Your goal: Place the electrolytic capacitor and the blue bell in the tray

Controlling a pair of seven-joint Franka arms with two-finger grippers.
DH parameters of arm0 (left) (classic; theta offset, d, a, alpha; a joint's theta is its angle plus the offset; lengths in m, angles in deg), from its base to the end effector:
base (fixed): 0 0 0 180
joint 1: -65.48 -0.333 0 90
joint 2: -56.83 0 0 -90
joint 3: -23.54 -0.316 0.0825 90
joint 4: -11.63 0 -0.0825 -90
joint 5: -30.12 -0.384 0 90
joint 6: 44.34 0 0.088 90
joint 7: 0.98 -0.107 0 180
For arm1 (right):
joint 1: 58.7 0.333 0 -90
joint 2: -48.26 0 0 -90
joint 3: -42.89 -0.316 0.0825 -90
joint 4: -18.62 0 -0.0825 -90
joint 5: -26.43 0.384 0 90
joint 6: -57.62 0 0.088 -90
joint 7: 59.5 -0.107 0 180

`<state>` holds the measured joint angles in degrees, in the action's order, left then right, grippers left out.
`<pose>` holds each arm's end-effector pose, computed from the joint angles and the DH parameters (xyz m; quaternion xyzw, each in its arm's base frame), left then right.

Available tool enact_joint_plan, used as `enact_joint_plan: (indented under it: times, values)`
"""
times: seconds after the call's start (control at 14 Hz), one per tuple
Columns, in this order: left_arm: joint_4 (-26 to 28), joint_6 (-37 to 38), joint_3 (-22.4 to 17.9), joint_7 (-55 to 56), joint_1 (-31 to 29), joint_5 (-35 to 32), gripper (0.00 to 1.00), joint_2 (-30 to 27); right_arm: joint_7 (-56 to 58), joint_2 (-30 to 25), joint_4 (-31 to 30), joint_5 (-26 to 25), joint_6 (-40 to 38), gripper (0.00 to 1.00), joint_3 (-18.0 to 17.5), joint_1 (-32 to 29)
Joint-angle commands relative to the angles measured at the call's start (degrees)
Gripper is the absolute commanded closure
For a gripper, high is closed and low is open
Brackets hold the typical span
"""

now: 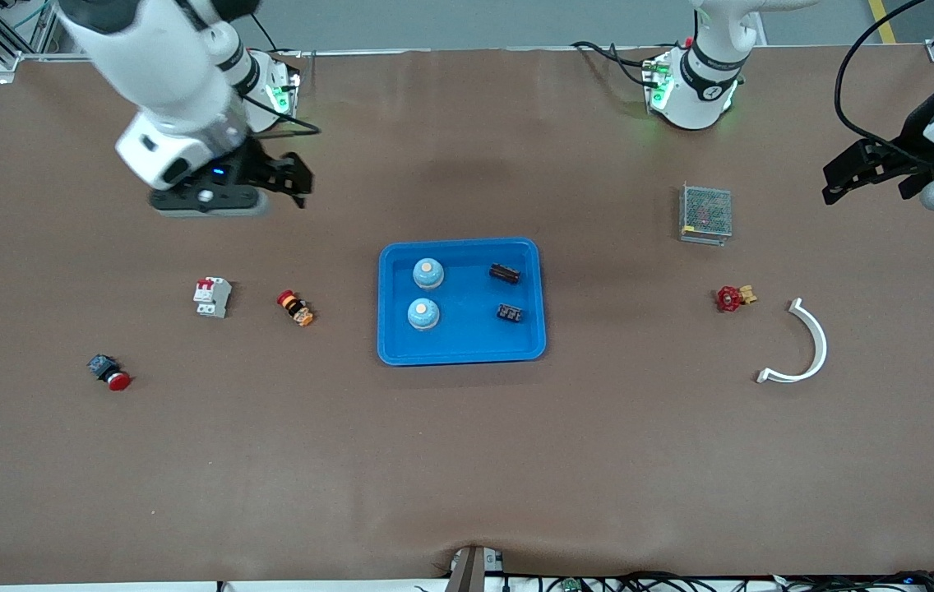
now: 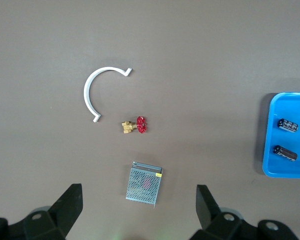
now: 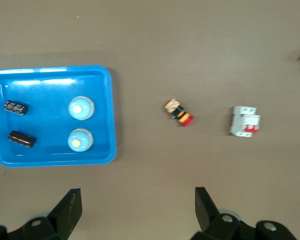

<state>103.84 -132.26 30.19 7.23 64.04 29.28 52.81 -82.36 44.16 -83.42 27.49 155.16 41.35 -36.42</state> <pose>0.5267 -0.0488 0.6409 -0.9996 -0.0266 0.0012 0.0116 0.4919 0.2195 0.5751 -0.9999 -0.0071 0.0065 0.0061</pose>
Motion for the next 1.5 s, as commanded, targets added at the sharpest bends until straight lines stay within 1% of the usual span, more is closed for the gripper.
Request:
enact_joint_plan:
  times: [0.0,0.21,0.57,0.71,0.85,1.14,1.42]
  values:
    - [-0.1,-0.2,0.0,-1.4,-0.1,-0.9,0.0,-0.1,8.9,-3.8,-2.3,0.2,-0.6,0.0,-0.7,-7.1]
    - [-0.1,-0.2,0.0,-1.4,-0.1,-0.9,0.0,-0.2,19.4,-4.5,-1.6,0.3,-2.0,0.0,-0.7,-16.0]
    - [0.4,-0.1,0.0,-1.4,-0.4,-0.9,0.0,-0.5,26.5,-3.6,0.3,-0.6,-1.5,0.0,-0.7,-23.8]
    - [0.5,0.3,0.0,-1.4,-0.4,-0.9,0.0,-0.5,26.6,-2.1,1.9,-0.8,-1.2,0.0,-0.7,-25.6]
    - [0.5,0.3,0.1,-1.4,-0.4,-0.9,0.0,-0.6,26.6,-0.6,4.4,-2.2,-1.0,0.0,-0.7,-26.1]
    - [0.2,0.3,0.1,-2.1,-0.3,-0.9,0.0,-0.6,25.8,2.1,9.3,-2.3,-1.2,0.0,-0.7,-27.5]
    - [-0.1,1.1,0.1,-2.3,-0.3,-0.9,0.0,-0.7,25.8,2.1,9.9,-1.6,-1.0,0.0,-0.7,-28.4]
